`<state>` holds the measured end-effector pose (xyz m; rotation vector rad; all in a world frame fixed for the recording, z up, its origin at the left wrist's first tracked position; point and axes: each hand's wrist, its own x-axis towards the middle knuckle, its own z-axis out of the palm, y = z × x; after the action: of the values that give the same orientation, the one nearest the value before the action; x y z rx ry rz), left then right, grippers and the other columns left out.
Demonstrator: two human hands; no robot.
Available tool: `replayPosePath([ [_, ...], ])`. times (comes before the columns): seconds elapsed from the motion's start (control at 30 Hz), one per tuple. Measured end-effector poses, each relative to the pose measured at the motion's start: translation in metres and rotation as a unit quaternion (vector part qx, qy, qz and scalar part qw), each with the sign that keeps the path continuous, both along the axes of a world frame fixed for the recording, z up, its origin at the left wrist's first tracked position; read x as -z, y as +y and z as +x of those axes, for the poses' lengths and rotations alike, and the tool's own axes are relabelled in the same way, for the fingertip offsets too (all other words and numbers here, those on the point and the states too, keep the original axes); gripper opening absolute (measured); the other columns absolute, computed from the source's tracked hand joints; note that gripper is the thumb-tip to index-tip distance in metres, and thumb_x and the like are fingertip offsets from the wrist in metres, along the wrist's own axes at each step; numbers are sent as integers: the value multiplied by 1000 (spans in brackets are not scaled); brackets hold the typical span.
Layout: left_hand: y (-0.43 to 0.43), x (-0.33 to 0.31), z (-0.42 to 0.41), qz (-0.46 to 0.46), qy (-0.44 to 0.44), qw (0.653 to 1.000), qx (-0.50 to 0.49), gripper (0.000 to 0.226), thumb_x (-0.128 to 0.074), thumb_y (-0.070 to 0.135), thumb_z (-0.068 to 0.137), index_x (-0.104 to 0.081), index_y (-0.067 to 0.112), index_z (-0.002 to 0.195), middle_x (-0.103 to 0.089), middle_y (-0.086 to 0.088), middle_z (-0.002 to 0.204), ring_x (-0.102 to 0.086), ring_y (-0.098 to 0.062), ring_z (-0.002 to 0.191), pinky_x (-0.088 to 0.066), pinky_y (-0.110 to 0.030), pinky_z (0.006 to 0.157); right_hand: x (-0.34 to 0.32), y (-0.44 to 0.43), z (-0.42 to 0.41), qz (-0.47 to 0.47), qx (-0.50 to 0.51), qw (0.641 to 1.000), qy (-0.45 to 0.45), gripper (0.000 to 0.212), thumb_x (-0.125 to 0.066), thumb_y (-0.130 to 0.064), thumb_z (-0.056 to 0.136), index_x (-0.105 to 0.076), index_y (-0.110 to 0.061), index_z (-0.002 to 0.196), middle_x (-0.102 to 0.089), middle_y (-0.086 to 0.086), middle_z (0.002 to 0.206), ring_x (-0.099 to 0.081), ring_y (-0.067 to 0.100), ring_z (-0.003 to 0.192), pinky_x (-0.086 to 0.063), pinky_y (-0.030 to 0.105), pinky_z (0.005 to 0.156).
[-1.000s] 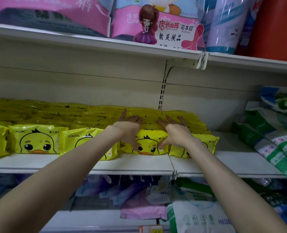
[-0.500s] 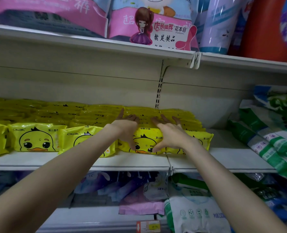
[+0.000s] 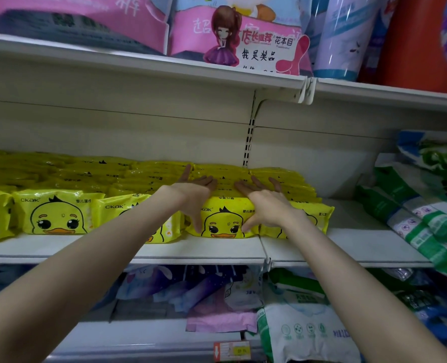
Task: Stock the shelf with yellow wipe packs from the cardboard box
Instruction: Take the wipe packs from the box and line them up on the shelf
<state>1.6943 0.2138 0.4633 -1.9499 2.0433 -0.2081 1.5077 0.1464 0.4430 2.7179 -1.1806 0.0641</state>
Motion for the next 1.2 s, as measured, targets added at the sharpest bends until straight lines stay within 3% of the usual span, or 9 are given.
replayPosePath([
  [0.3, 9, -3, 1, -28, 54, 998, -8, 137, -78, 64, 54, 6, 14, 150, 4, -5, 159, 5, -16, 146, 14, -55, 113, -4, 9, -13, 34, -1, 997, -70, 122, -77, -58, 60, -2, -29, 151, -3, -6, 159, 2, 17, 147, 7, 49, 116],
  [0.47, 13, -5, -11, -67, 127, 989, 21, 122, -69, 70, 61, -8, 14, 150, -7, -1, 159, -10, -17, 146, 7, -51, 116, -11, 12, -45, 67, 31, 989, -130, 114, -75, -58, 64, -9, -27, 151, -10, -5, 158, 2, 15, 146, -1, 47, 115],
  [0.6, 10, 2, -37, -86, 115, 988, 56, 118, -71, 66, 63, -10, 13, 150, -8, -2, 159, -11, -20, 146, -3, -48, 118, -10, 10, -65, 29, 46, 993, -101, 113, -76, -58, 62, -13, -27, 150, -14, -2, 158, -3, 18, 147, -4, 48, 114],
  [0.7, 4, 9, -49, -94, 85, 990, 59, 123, -73, 65, 62, -5, 14, 151, -5, -7, 159, -7, -22, 146, -1, -51, 117, -4, 6, -71, 18, 61, 995, -72, 113, -76, -59, 61, -14, -27, 150, -22, 2, 156, -11, 22, 146, -5, 49, 114],
  [0.83, -3, 17, -53, -87, 64, 993, 42, 126, -73, 63, 63, 4, 14, 150, 1, -8, 159, -1, -23, 147, -3, -52, 117, 5, -1, -74, 3, 69, 997, -38, 111, -77, -54, 65, -11, -28, 151, -4, -1, 160, -1, 24, 147, -6, 49, 114],
  [1.2, -9, 23, -50, -97, 56, 993, 43, 120, -71, 58, 69, 6, 14, 150, 2, -8, 159, 0, -23, 147, -8, -49, 117, 16, -12, -78, 27, 40, 996, -75, 108, -78, -42, 70, -9, -29, 151, -8, -4, 159, -3, 20, 147, -8, 42, 114],
])
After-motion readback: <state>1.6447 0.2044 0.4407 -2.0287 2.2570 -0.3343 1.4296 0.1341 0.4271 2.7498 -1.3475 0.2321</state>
